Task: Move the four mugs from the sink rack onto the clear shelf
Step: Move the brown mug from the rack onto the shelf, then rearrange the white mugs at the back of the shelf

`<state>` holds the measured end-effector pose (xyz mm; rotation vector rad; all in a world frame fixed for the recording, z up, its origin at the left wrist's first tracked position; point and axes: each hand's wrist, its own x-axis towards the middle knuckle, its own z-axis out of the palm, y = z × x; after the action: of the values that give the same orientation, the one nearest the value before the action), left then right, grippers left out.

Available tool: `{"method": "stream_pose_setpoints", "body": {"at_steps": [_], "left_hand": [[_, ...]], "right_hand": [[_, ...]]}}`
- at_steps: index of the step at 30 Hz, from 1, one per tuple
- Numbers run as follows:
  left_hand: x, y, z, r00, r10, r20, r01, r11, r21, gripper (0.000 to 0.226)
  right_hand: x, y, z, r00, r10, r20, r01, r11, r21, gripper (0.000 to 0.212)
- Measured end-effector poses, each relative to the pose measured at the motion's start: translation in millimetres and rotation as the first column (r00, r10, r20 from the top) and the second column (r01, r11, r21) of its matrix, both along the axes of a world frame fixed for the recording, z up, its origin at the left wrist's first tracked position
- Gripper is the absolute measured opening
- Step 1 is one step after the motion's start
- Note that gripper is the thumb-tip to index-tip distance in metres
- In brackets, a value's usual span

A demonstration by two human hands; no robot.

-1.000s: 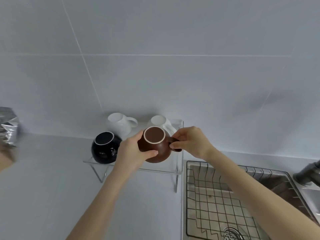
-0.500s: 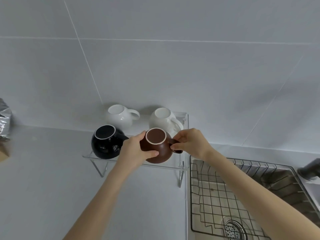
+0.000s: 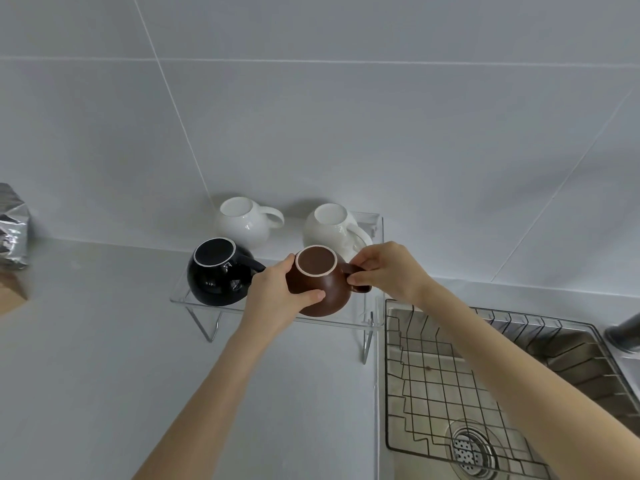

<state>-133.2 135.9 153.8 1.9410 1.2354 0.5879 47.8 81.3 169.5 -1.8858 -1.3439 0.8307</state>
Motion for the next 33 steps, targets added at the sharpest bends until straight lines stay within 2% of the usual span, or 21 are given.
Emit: {"method": "stream_pose_setpoints", "body": {"at_steps": [6, 7, 10, 11, 14, 16, 20, 24, 26, 29, 31, 33], "left_hand": [[-2.5, 2.5, -0.8, 1.000, -0.020, -0.009, 0.020, 1.000, 0.005, 0.064], [-3.0, 3.7, 2.1, 0.999, -0.036, -0.025, 0.036, 0.999, -0.005, 0.062], [-4.4, 13.6, 17.6, 0.993, -0.099, -0.069, 0.094, 0.993, -0.074, 0.058], [-4.1, 19.5, 24.2, 0.993, -0.100, -0.056, 0.094, 0.991, -0.095, 0.062], [6.7, 47.5, 40.5, 0.998, -0.061, 0.028, 0.063, 0.996, -0.070, 0.069], [21.7, 67.2, 45.4, 0.995, -0.096, 0.022, 0.097, 0.995, -0.029, 0.066], [49.1, 94.9, 36.3, 0.972, -0.219, -0.082, 0.215, 0.975, -0.050, 0.077], [58.5, 108.0, 22.9, 0.943, -0.302, -0.141, 0.296, 0.953, -0.063, 0.088], [57.8, 110.6, 19.9, 0.946, -0.314, -0.081, 0.306, 0.947, -0.103, 0.089], [55.9, 109.6, 20.3, 0.953, -0.301, -0.031, 0.299, 0.952, -0.071, 0.075], [56.2, 104.9, 22.7, 0.958, -0.282, -0.058, 0.283, 0.959, 0.005, 0.065], [56.9, 101.4, 22.8, 0.961, -0.251, -0.117, 0.261, 0.962, 0.076, 0.066]], "right_hand": [[-1.1, -1.6, -1.8, 1.000, -0.004, -0.006, 0.004, 1.000, 0.012, 0.011], [-0.3, -1.5, -0.7, 1.000, 0.005, 0.002, -0.005, 1.000, -0.009, 0.009], [10.1, 1.1, 8.3, 0.995, 0.103, 0.009, -0.101, 0.985, -0.139, 0.025], [15.9, 3.1, 12.7, 0.996, 0.090, 0.000, -0.089, 0.987, -0.132, 0.028], [33.5, 10.7, 22.5, 0.988, -0.155, 0.022, 0.150, 0.977, 0.150, 0.017], [36.5, 17.0, 20.1, 0.959, -0.265, 0.103, 0.232, 0.938, 0.256, 0.019], [24.8, 30.4, -4.2, 0.954, -0.203, 0.218, 0.167, 0.971, 0.172, 0.038], [23.5, 40.0, -20.0, 0.930, -0.176, 0.323, 0.131, 0.979, 0.157, 0.029], [26.3, 41.8, -20.0, 0.942, -0.183, 0.282, 0.137, 0.975, 0.174, 0.026], [31.7, 44.0, -18.3, 0.954, -0.179, 0.240, 0.132, 0.971, 0.200, 0.024], [36.0, 46.0, -15.6, 0.958, -0.169, 0.230, 0.122, 0.971, 0.205, 0.023], [40.4, 48.9, -10.9, 0.969, -0.159, 0.189, 0.122, 0.973, 0.196, 0.021]]}}
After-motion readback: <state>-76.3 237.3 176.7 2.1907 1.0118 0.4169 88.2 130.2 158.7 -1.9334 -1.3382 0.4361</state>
